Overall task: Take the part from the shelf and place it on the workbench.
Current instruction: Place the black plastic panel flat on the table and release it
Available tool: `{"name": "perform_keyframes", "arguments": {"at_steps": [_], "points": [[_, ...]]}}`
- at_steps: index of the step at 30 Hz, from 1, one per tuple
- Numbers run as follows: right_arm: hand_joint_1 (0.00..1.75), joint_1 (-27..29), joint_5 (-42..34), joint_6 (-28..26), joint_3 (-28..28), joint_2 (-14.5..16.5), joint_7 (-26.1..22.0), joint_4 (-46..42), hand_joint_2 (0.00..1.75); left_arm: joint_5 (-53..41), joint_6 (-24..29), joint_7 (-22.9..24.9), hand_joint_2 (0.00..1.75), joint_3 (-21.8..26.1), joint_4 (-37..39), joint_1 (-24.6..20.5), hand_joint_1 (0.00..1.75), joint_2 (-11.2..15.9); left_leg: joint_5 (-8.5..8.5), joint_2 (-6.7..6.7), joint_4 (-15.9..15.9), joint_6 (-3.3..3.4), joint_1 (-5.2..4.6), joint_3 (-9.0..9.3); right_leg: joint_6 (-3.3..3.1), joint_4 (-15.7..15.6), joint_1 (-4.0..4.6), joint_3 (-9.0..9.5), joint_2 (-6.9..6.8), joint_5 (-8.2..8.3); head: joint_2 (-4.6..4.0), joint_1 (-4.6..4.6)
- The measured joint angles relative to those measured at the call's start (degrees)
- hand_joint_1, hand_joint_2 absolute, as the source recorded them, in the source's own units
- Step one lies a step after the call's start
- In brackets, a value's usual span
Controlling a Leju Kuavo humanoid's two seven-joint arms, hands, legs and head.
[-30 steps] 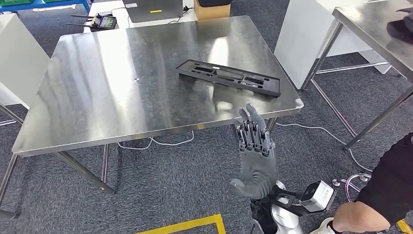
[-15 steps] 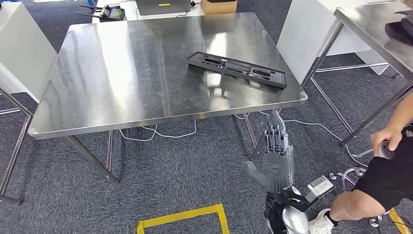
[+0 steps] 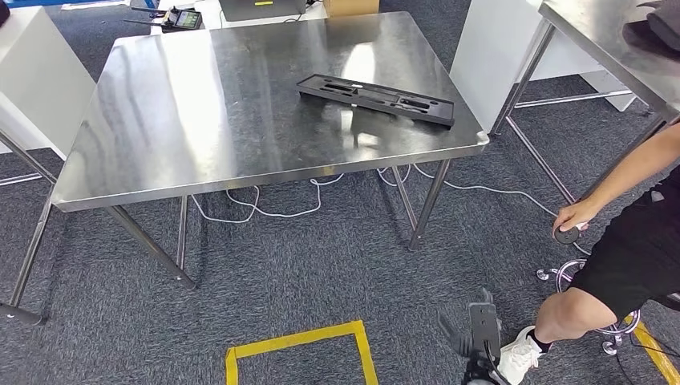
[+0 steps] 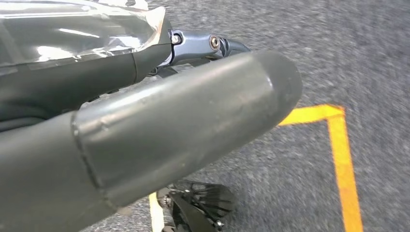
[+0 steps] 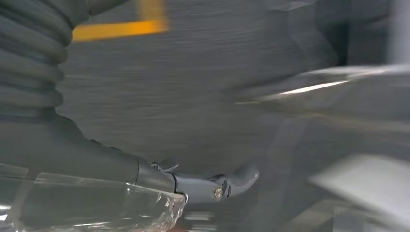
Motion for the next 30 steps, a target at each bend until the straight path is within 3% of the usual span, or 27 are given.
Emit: {"name": "perform_keyframes", "arguments": {"at_steps": [2,4,6,8,9,11,13,14,15,17,18,19,21,22,24,26,27,28,29,30], "points": [[0.00,-0.47,0.24,-0.23,-1.90,-0.60,3.55,6.50,0.00,0.03,-0.01,-0.29,0.00,0.02,0.00,0.02,0.00,0.09,2.43,-0.08,-7.59,0.04,0.25,5.70,0.39,0.64,-0.03,-0.84,-0.04,0.27,-0.01,-0.04],[0.00,-0.81,0.46,-0.38,-3.31,-0.96,6.73,11.57,0.00,0.01,-0.05,-0.75,0.00,0.01,0.00,-0.05,0.00,0.21,2.86,-0.33,-13.44,0.35,0.15,9.43,0.92,1.27,0.15,-1.51,-0.04,0.57,-0.01,0.01],[0.00,-0.78,0.97,-0.66,-4.23,-1.20,8.84,15.13,0.00,-0.04,-0.10,-1.04,0.00,0.01,0.00,-0.05,0.00,0.34,2.77,-0.45,-14.33,0.99,-0.21,9.44,1.82,1.36,0.31,-1.90,-0.03,1.16,0.00,0.07],[0.00,-0.69,1.55,-0.92,-4.82,-1.48,9.93,17.76,0.00,-0.08,-0.13,-1.11,0.00,0.01,0.00,-0.07,0.00,0.39,3.56,-0.17,-14.71,2.28,-0.24,8.96,2.41,2.13,0.39,-2.58,0.05,0.76,-0.01,0.05],[0.00,-0.69,1.70,-0.96,-5.04,-1.60,10.20,18.76,0.00,-0.08,-0.13,-1.13,0.00,0.01,0.00,-0.10,0.00,0.40,4.09,0.02,-14.94,3.01,-0.24,8.61,2.25,3.72,0.42,-3.40,0.13,-0.49,-0.01,0.15],[0.00,-0.78,1.85,-1.01,-5.44,-1.79,10.52,20.42,0.00,-0.09,-0.14,-1.14,0.00,0.01,0.00,-0.14,0.00,0.44,5.07,0.29,-15.09,3.90,-0.40,7.57,1.42,10.19,0.31,-6.06,0.29,-4.71,-0.01,0.34],[0.00,-0.78,1.90,-1.02,-5.67,-1.98,10.76,21.63,0.00,-0.09,-0.14,-1.13,0.00,0.02,0.00,-0.11,0.00,0.49,6.02,0.39,-15.06,4.02,-0.59,6.28,1.36,16.78,0.23,-7.94,0.34,-7.69,-0.01,0.46],[0.00,-0.78,1.92,-1.02,-5.75,-2.05,10.86,22.10,0.00,-0.09,-0.14,-1.13,0.00,0.02,0.00,-0.10,0.00,0.50,6.51,0.41,-15.04,3.96,-0.66,5.64,1.74,17.73,0.23,-7.65,0.35,-7.87,0.00,0.49],[0.00,-0.82,2.01,-1.02,-5.77,-2.12,11.11,22.45,0.00,-0.15,-0.15,-1.13,0.00,0.01,0.00,-0.09,0.00,0.51,6.98,0.43,-15.02,3.82,-0.68,5.06,2.27,16.24,0.23,-6.07,0.36,-7.11,0.00,0.49],[0.00,-1.01,2.19,-1.00,-5.80,-2.22,12.07,22.94,0.00,-0.43,-0.23,-1.13,0.00,0.01,0.00,-0.11,0.00,0.50,7.84,0.44,-14.92,3.39,-0.72,4.10,3.02,8.49,0.22,-0.49,0.36,-5.18,-0.01,0.50],[0.00,-1.13,2.26,-1.09,-5.86,-2.27,12.76,23.12,0.00,-0.58,-0.31,-1.11,0.00,0.00,0.00,-0.13,0.00,0.50,8.25,0.44,-14.84,3.08,-0.79,3.72,3.00,4.49,0.42,2.24,0.45,-4.64,-0.01,0.48],[0.00,-1.15,2.27,-1.39,-5.99,-2.29,13.42,23.35,0.00,-0.69,-0.39,-1.10,0.00,-0.01,0.00,-0.15,0.00,0.51,8.63,0.46,-14.76,2.73,-0.87,3.49,2.77,1.72,0.62,3.76,0.55,-4.50,-0.01,0.49],[0.00,-0.98,2.43,-2.48,-6.40,-2.29,14.79,23.88,0.00,-0.76,-0.51,-1.08,0.00,-0.02,0.00,-0.18,0.00,0.52,9.33,0.45,-14.68,2.07,-0.98,3.22,2.15,0.04,1.09,4.22,0.73,-4.41,-0.01,0.47],[0.00,-0.79,2.61,-3.09,-6.57,-2.25,15.46,24.21,0.00,-0.78,-0.52,-1.09,0.00,-0.02,0.00,-0.15,0.00,0.55,9.49,0.43,-14.59,1.75,-0.90,3.11,1.74,0.03,0.74,3.76,0.70,-4.16,-0.01,0.45],[0.00,-0.45,3.29,-3.97,-6.72,-2.11,16.62,24.73,0.00,-0.79,-0.53,-1.14,0.00,-0.02,0.00,-0.06,0.00,0.62,7.44,0.30,-12.85,1.21,-0.62,2.30,0.62,0.04,0.18,3.21,0.56,-3.40,-0.01,0.28],[0.00,-0.07,4.53,-4.14,-6.74,-1.89,17.57,25.22,0.00,-0.82,-0.54,-1.25,0.00,-0.03,0.00,-0.01,0.00,0.66,2.11,0.14,-7.11,0.80,-0.38,0.49,-0.35,0.02,0.14,2.33,0.38,-2.55,0.00,0.11],[0.00,0.17,5.22,-3.73,-6.71,-1.78,18.06,25.47,0.00,-0.86,-0.53,-1.29,0.00,-0.03,0.00,0.00,0.00,0.67,-0.45,0.10,-3.37,0.62,-0.33,-0.46,-0.62,0.05,0.27,1.90,0.33,-2.13,-0.01,0.04],[0.00,0.43,5.91,-3.07,-6.67,-1.70,18.62,25.73,0.00,-0.90,-0.52,-1.32,0.00,-0.04,0.00,0.01,0.00,0.69,-1.96,0.07,-0.31,0.45,-0.32,-0.97,-0.63,0.11,0.39,1.50,0.29,-1.75,-0.01,0.03],[0.00,0.73,6.52,-2.34,-6.59,-1.63,19.15,25.98,0.00,-0.93,-0.51,-1.34,0.00,-0.04,0.00,0.03,0.00,0.73,-2.24,0.07,1.19,0.34,-0.29,-0.73,-0.55,0.22,0.46,1.09,0.27,-1.39,-0.01,0.03],[0.00,1.03,7.06,-1.68,-6.47,-1.56,19.68,26.19,0.00,-0.94,-0.50,-1.38,0.00,-0.04,0.00,0.04,0.00,0.75,-1.46,0.09,0.73,0.29,-0.26,0.48,-0.40,0.40,0.47,0.68,0.27,-1.09,-0.01,0.02]]}}
